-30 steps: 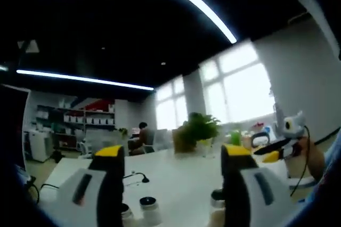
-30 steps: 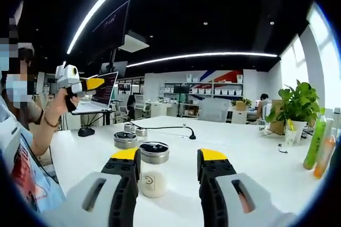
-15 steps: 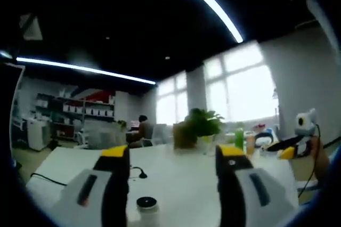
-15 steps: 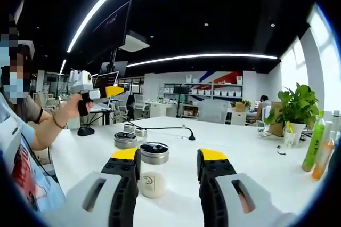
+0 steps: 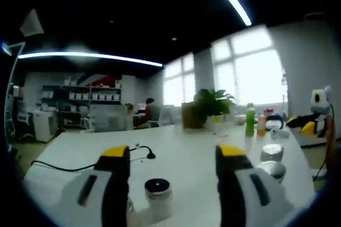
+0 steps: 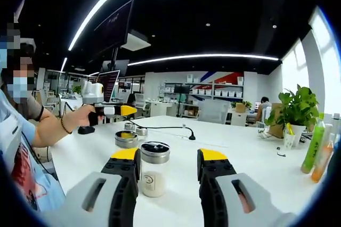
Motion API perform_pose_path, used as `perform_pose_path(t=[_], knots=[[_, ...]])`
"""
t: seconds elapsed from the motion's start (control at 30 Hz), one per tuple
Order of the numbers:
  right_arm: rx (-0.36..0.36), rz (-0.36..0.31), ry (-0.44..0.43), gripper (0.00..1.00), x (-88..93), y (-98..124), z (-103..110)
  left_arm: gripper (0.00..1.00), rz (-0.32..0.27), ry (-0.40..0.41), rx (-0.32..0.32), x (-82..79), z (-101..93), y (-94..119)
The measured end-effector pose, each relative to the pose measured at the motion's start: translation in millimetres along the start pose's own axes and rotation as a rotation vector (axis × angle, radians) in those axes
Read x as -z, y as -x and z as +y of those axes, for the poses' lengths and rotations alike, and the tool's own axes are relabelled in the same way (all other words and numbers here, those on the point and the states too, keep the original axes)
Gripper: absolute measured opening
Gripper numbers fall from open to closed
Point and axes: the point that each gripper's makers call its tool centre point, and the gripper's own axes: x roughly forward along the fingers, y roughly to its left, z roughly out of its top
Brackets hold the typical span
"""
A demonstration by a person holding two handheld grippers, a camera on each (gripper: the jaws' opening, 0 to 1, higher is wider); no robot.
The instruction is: Rotate the seasoning bottle until the label or dispensing opening points toward the visible target arrow and the bottle remains upright within the marked orientation range
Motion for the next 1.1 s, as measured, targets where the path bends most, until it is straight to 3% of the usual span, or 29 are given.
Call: perform_pose_path(t=[0.2, 1.1], knots=[[-0.002, 0.002, 0.0, 0.43, 0.3, 0, 0, 0.68, 0.048, 0.013, -0.022, 19.4, 4.0, -6], [-0.02, 0.011, -0.02, 0.43, 3.9, -3, 5, 0.65, 0.17, 0.099, -0.029, 69.3, 5.9, -20]])
